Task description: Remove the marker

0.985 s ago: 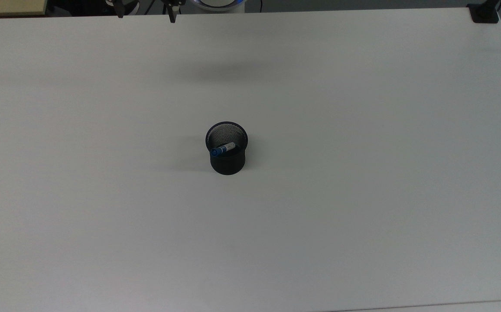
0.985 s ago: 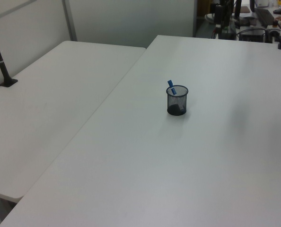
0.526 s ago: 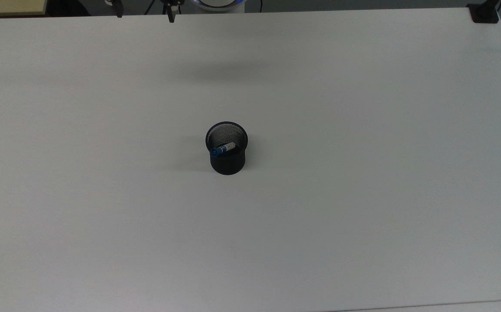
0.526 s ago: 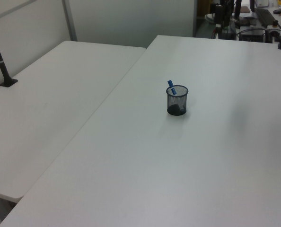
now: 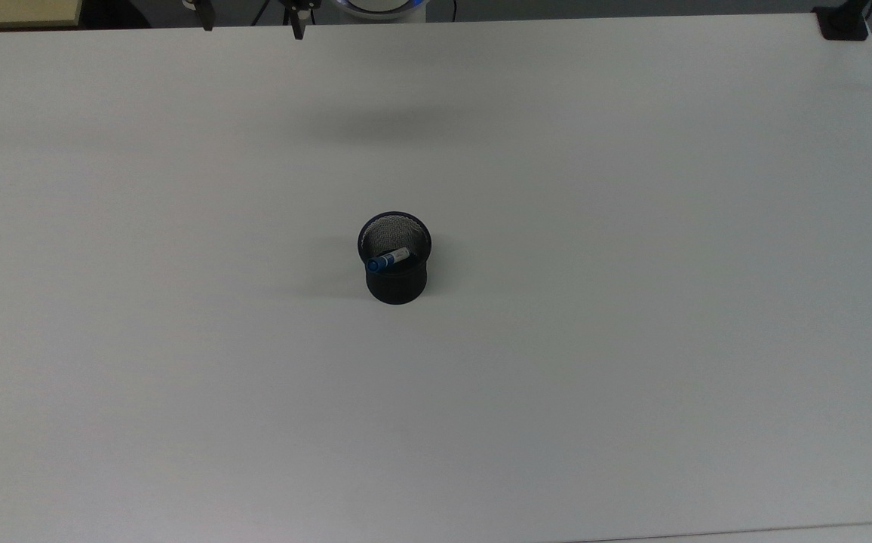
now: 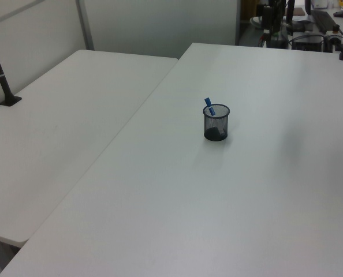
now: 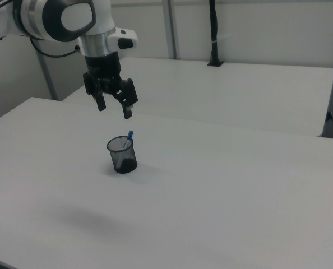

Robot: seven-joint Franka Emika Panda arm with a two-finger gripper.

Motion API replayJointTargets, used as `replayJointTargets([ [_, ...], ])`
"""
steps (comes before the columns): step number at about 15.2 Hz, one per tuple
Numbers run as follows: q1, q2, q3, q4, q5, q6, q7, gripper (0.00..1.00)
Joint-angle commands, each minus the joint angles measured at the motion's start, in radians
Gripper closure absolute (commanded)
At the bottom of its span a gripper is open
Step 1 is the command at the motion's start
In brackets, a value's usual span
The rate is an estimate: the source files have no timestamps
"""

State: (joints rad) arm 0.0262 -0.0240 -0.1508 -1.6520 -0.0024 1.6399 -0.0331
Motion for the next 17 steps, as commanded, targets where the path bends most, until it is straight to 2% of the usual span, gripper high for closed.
replayJointTargets([
  [1, -0.006, 0.003, 0.004, 0.011, 0.007, -0.029, -0.004, 0.00],
  [6, -0.003, 0.024, 0.002, 0.014, 0.027, 0.012, -0.002, 0.00],
  [13, 0.046, 0.130, 0.017, 0.029, 0.015, 0.144, 0.051, 0.00],
  [17, 0.061, 0.229, 0.017, 0.029, 0.032, 0.300, 0.151, 0.00],
])
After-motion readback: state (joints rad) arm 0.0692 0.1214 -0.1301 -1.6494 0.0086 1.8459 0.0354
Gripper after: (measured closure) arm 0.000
